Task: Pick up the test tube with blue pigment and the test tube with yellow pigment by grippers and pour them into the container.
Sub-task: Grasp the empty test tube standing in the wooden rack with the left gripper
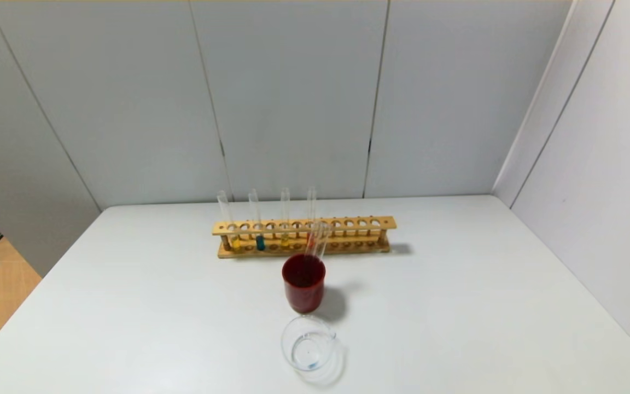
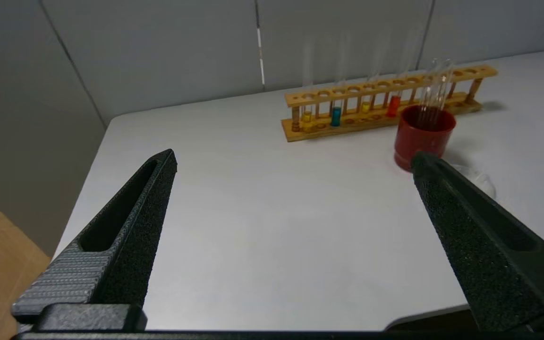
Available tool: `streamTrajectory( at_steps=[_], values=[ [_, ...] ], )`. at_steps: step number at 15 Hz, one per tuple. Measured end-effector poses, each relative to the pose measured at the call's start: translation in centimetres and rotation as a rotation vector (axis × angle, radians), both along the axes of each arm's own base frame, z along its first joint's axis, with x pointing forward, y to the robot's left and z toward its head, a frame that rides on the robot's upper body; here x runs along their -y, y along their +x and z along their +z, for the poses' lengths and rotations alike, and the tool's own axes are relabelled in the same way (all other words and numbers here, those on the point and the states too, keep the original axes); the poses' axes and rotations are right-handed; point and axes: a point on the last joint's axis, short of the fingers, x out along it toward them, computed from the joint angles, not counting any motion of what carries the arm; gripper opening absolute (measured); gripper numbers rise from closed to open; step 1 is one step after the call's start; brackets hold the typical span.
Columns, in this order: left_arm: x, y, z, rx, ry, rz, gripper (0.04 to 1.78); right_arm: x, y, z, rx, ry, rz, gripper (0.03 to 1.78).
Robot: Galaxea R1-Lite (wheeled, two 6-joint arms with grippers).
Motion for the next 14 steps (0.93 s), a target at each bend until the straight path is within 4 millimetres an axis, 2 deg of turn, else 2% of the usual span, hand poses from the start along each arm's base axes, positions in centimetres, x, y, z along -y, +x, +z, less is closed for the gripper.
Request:
streamTrajectory(
  at_steps=[2,4,7,9,11,14],
  values=[
    [0.1,1.0,3.5,0.015,0.005,-0.057,1.75,0.0,0.0,0.0,0.000,-0.001,0.000,1.75],
    [0.3,3.0,6.9,0.029,0.010,-0.130,1.75,0.0,0.0,0.0,0.000,0.000,0.000,1.75],
    [0.4,8.0,10.6,0.020,0.011,-0.193,1.75,0.0,0.0,0.0,0.000,0.000,0.000,1.75],
    [0.6,11.8,11.6,0.007,0.007,-0.217,1.75,0.0,0.0,0.0,0.000,0.000,0.000,1.75],
    [0.9,15.5,11.6,-0.014,-0.001,-0.240,1.75,0.0,0.0,0.0,0.000,-0.001,0.000,1.75],
    [1.4,20.7,9.7,-0.078,-0.010,-0.264,1.75,0.0,0.0,0.0,0.000,0.000,0.000,1.75]
  ],
)
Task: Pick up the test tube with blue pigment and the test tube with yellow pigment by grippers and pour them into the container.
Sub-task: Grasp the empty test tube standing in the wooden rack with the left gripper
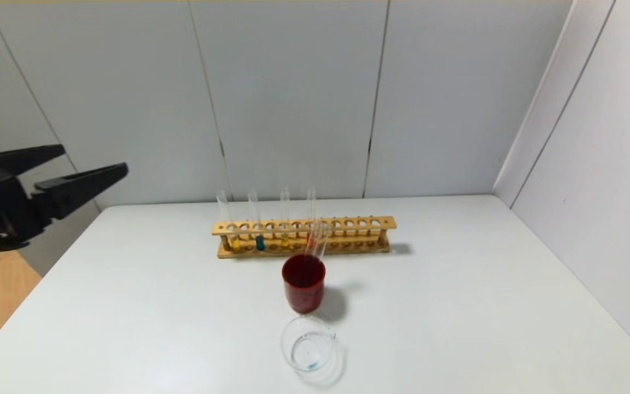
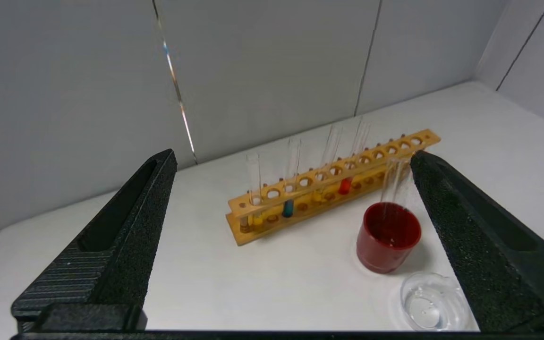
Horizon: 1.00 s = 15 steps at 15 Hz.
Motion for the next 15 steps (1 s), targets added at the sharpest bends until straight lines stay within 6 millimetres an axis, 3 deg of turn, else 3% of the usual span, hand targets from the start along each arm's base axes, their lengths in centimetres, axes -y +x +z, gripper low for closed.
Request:
streamTrajectory(
  at_steps=[6,15],
  values=[
    [0.6,7.2,-5.8,-0.102,0.005,-0.018,1.75,0.0,0.0,0.0,0.000,0.000,0.000,1.75],
    [1.4,13.6,-12.4,-0.097,-0.001,-0.036,1.75,0.0,0.0,0.0,0.000,0.000,0.001,1.75]
  ],
)
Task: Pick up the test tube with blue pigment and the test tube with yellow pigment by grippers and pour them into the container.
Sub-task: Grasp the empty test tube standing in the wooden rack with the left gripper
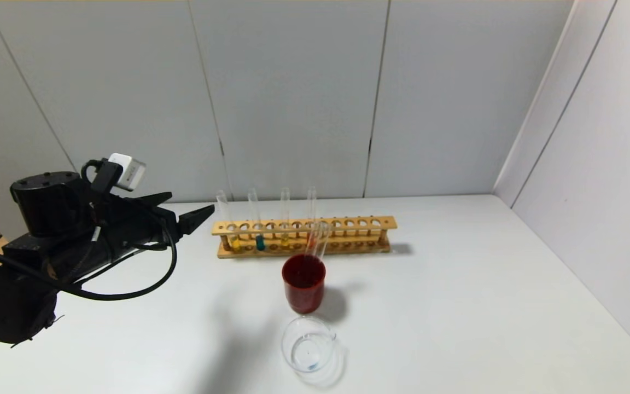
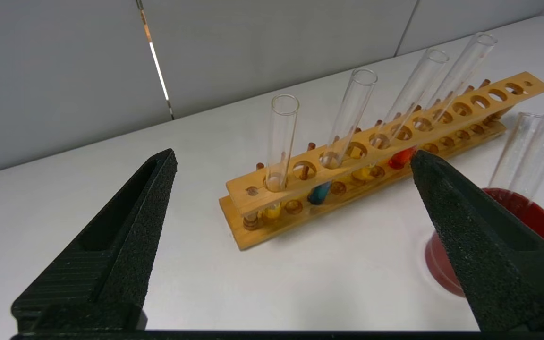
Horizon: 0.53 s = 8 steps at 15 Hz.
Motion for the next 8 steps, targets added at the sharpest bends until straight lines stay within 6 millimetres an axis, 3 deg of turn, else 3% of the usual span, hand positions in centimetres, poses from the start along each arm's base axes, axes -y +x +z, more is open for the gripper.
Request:
streamTrajectory(
  at_steps=[8],
  values=[
    [2.1,2.6,-3.9,-0.040,0.016,-0.001,1.75,0.0,0.0,0.0,0.000,0.000,0.000,1.75]
  ],
)
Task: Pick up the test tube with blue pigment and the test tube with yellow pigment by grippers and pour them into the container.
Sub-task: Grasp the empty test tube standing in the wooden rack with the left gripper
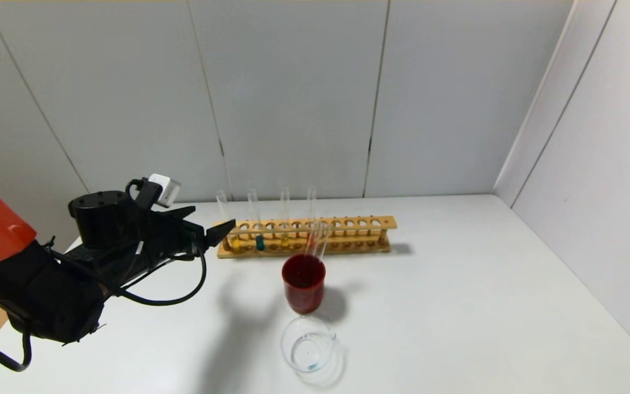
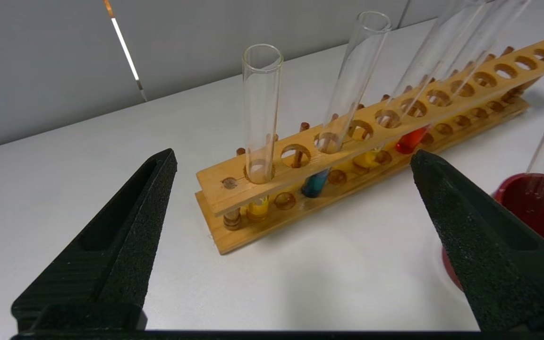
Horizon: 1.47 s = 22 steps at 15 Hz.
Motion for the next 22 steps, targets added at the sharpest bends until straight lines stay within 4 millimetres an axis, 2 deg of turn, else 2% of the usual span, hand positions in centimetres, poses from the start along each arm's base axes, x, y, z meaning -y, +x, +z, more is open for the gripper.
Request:
streamTrajectory(
  at_steps=[10,17,20,22],
  values=[
    [1.5,5.0,-2.6,-0.005,0.013,0.073,1.75,0.0,0.0,0.0,0.000,0.000,0.000,1.75],
    [2.1,5.9,-3.5,-0.028,0.016,0.065,1.73,0.0,0.0,0.0,0.000,0.000,0.000,1.75],
    [2.2,6.2,-3.6,-0.025,0.016,0.066,1.50,0.0,0.0,0.0,0.000,0.000,0.000,1.75],
    [2.5,6.3,-3.7,-0.025,0.016,0.060,1.22,0.0,0.0,0.0,0.000,0.000,0.000,1.75]
  ],
)
